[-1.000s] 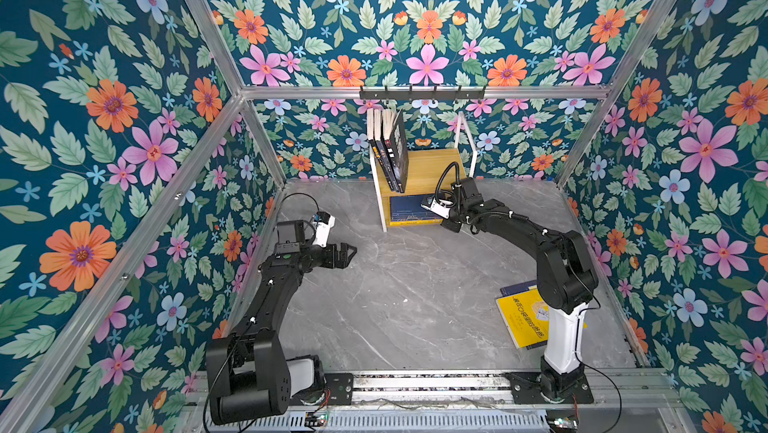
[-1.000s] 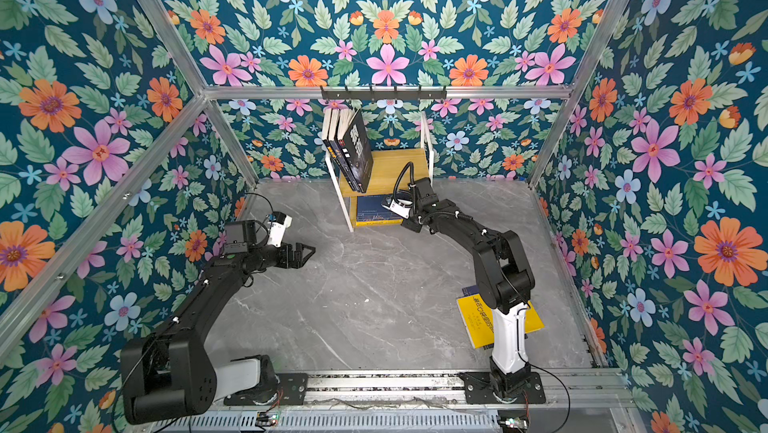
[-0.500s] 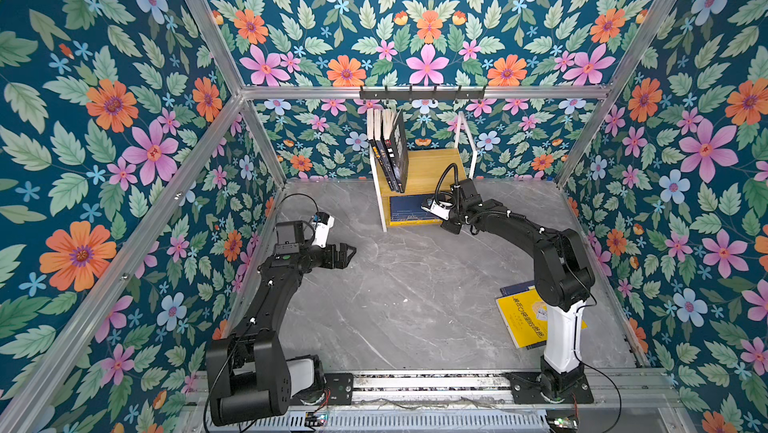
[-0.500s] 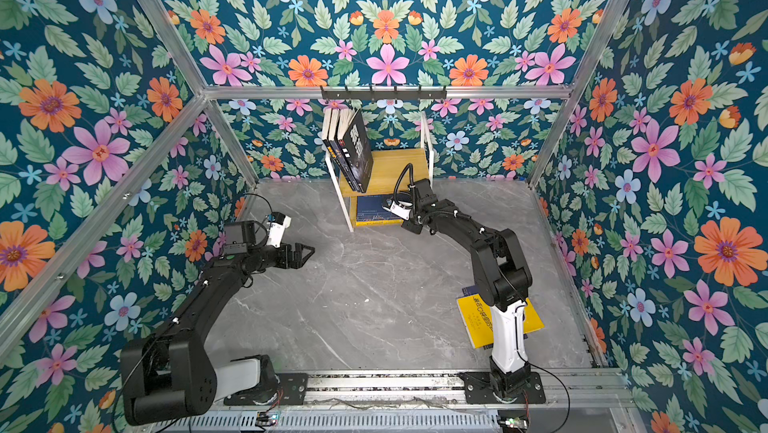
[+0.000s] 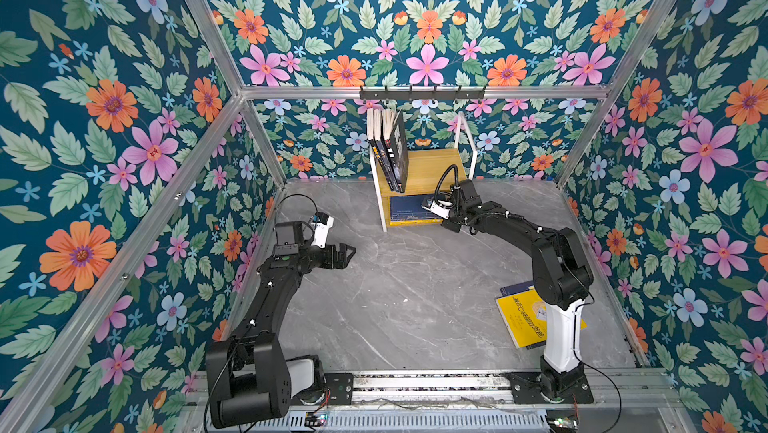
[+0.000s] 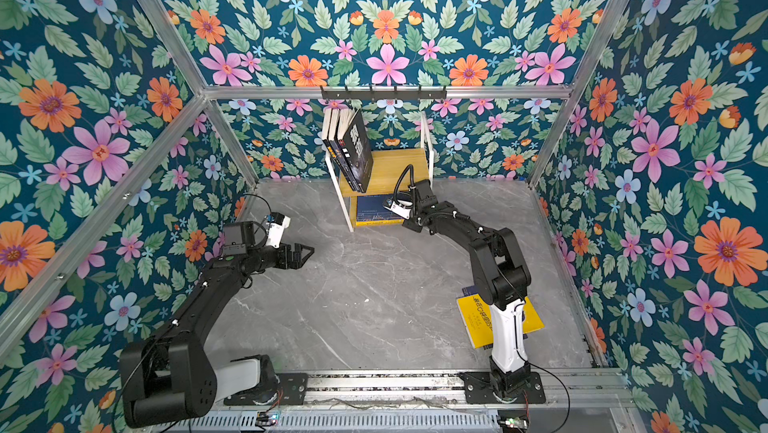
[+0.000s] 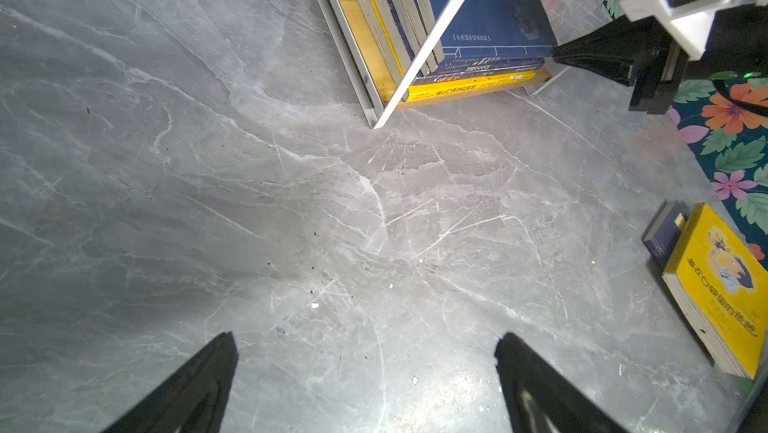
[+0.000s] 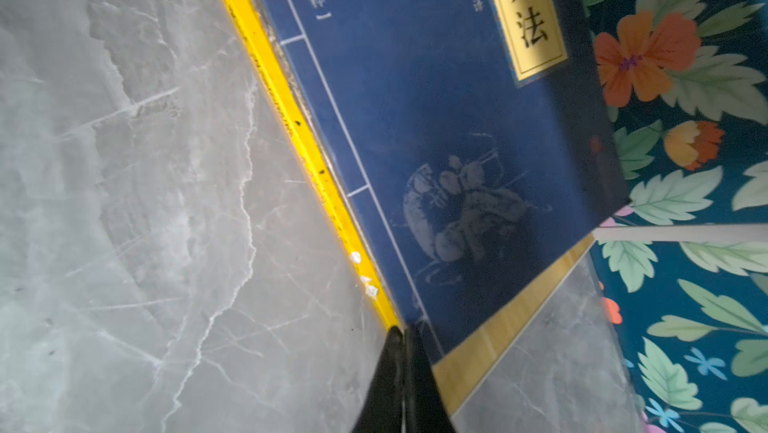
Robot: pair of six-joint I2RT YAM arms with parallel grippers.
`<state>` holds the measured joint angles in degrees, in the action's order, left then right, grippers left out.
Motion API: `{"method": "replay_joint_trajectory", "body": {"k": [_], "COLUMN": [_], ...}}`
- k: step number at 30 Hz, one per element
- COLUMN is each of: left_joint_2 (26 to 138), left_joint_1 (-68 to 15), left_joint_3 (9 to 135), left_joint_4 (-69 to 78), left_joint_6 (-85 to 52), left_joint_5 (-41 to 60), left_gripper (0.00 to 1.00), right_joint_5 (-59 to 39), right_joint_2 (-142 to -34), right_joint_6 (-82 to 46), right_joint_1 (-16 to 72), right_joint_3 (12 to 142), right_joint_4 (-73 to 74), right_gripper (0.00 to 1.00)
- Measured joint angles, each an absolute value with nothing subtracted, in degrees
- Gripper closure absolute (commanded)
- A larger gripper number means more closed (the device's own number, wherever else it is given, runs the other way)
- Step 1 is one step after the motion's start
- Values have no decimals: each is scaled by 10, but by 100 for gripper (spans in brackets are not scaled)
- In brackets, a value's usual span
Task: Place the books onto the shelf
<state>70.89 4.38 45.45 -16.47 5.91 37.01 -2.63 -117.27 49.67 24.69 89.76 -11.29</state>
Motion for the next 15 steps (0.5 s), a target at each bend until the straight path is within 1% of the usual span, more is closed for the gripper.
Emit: {"method": "replay_joint_trajectory", "body": {"k": [10,15], "left_joint_2": [707,706], "left_joint_1": [44,44], "left_joint_3": [455,455], "left_joint_4": [-164,-164], "left_joint_6": [59,59], "left_joint_5": [371,370], "left_gripper": [0,0], "right_joint_5": [-14,-40], "right_joint_2": [-1178,-1178], "right_joint_6": [499,497], "right_joint_1": [247,245], "right_joint_3": [905,908], "right_joint_4": [-103,-125], "right_gripper": [100,100]}}
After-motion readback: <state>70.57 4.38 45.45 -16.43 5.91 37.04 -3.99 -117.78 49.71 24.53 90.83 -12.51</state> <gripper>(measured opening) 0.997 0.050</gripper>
